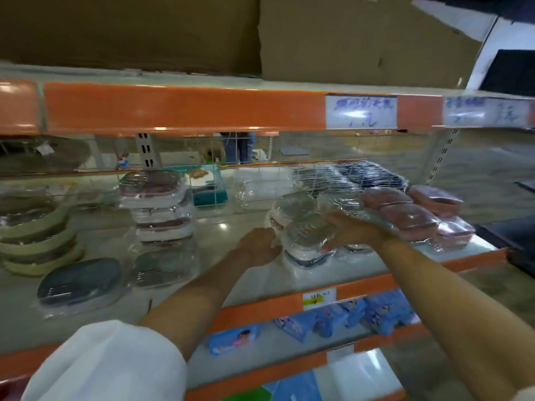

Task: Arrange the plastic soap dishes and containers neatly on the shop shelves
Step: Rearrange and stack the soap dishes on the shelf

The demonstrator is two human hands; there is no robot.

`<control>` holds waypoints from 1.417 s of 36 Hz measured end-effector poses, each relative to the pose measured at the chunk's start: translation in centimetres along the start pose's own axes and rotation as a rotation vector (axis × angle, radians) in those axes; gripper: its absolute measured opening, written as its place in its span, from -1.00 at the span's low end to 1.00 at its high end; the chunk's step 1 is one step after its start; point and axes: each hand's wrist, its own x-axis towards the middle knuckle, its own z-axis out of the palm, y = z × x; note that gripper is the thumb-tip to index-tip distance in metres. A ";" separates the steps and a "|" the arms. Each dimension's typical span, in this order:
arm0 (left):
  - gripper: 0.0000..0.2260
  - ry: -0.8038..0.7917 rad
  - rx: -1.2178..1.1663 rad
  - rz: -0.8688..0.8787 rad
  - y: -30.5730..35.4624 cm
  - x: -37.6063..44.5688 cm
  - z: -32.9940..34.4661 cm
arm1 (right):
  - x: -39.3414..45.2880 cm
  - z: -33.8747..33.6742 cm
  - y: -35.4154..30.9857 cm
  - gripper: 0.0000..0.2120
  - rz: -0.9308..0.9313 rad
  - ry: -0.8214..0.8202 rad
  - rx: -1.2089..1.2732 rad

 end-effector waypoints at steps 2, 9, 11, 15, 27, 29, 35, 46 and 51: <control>-0.64 -0.015 -0.008 -0.003 0.6 0.4 0.6 | 0.9 0.0 0.6 -0.07 0.024 -0.043 -0.124; -0.62 0.007 -0.014 -0.095 0.7 1.1 1.3 | 3.0 0.1 0.4 0.02 -0.006 -0.106 -0.268; -0.64 0.020 -0.029 -0.100 0.3 1.1 1.1 | 3.5 0.3 0.0 0.06 -0.021 -0.105 -0.276; -0.64 0.062 -0.039 -0.151 -1.5 0.4 0.4 | 4.1 0.4 -1.5 0.03 -0.109 -0.046 -0.291; -0.75 0.256 0.001 -0.359 -11.5 -7.1 -5.0 | 7.3 6.1 -12.3 -0.06 -0.307 -0.036 -0.141; -0.78 0.278 0.039 -0.379 -13.0 -8.6 -6.1 | 7.7 7.8 -14.3 -0.10 -0.339 -0.038 -0.124; -0.65 0.339 0.017 -0.472 -16.3 -12.5 -8.4 | 8.0 11.0 -19.4 -0.06 -0.411 -0.054 -0.044; -0.70 0.479 0.050 -0.405 -17.0 -14.2 -9.2 | 8.7 13.2 -21.6 -0.07 -0.409 -0.068 -0.006; -0.76 0.514 0.090 -0.268 -14.5 -12.2 -9.1 | 8.3 11.1 -18.7 -0.14 -0.339 -0.018 0.044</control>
